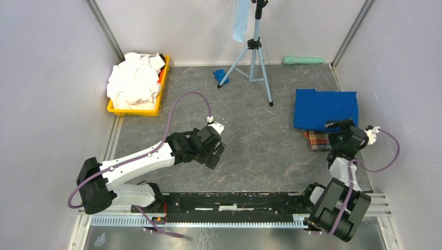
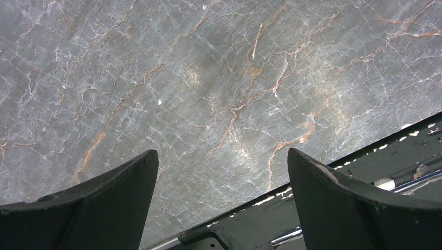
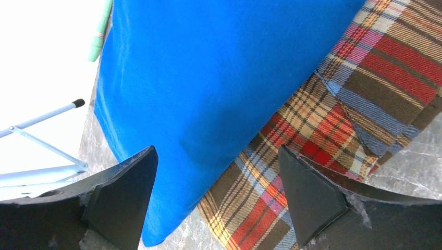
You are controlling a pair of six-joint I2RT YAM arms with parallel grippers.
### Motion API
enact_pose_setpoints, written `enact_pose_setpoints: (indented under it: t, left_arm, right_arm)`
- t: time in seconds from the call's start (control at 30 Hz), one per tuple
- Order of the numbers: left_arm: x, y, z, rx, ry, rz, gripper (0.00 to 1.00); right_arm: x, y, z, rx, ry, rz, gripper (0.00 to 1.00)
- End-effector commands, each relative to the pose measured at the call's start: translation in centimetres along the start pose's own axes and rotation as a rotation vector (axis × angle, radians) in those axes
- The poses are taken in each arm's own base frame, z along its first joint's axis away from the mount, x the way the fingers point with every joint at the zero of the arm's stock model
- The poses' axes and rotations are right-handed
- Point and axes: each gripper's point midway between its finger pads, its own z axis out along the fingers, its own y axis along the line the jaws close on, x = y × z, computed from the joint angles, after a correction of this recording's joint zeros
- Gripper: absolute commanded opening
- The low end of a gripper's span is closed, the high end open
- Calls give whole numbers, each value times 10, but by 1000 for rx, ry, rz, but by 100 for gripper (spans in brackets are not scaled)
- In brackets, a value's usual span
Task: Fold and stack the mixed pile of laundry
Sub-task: Place the T-shirt at the corner of the board.
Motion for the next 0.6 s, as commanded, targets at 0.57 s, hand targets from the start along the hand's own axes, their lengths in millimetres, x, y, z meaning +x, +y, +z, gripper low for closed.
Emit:
enact_pose_setpoints:
  t: [0.57]
  left_arm:
    - [-12, 2, 1, -15, -29, 29, 99]
  right_arm:
    - [-16, 14, 23, -101, -68, 67, 77]
